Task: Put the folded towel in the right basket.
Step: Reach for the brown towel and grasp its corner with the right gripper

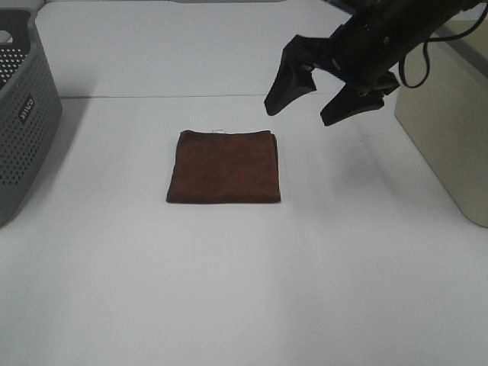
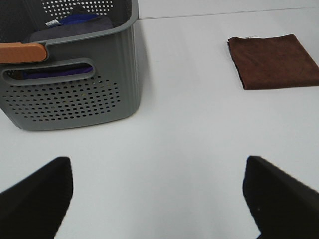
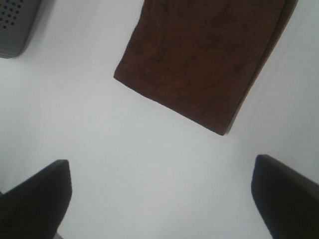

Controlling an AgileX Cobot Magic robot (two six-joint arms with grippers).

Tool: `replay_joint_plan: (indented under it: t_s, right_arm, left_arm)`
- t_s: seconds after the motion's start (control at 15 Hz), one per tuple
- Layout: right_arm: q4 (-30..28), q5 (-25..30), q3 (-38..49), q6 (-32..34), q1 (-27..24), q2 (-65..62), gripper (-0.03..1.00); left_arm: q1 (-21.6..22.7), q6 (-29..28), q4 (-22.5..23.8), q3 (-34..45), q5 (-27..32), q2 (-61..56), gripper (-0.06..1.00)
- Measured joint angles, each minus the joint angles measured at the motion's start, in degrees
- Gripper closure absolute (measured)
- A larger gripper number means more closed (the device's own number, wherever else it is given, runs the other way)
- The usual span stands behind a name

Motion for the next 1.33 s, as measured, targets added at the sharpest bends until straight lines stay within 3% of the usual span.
replay_joint_plan:
  t_s: [0.27,0.6,0.87,1.33]
  right_arm:
    - [-0.11,1.09,-12.38,-0.11,0.00,16.62,0.06]
    - [0.23,9.68,-26.87,0.52,-0.92,29.97,0.06]
    - [2.41,10.83,-28.65,1.43,-1.20,33.86,0.06]
    - [6.99,4.93,-28.99,1.49,-1.09,36.04,0.07]
  left_arm:
    - [0.00,0.00,0.00,0.00,0.00,0.00,0.07]
    - [0.00,0.00,0.00,0.00,0.00,0.00,0.07]
    - [0.00,0.00,0.00,0.00,0.00,0.00,0.07]
    - [0.00,0.00,0.00,0.00,0.00,0.00,0.07]
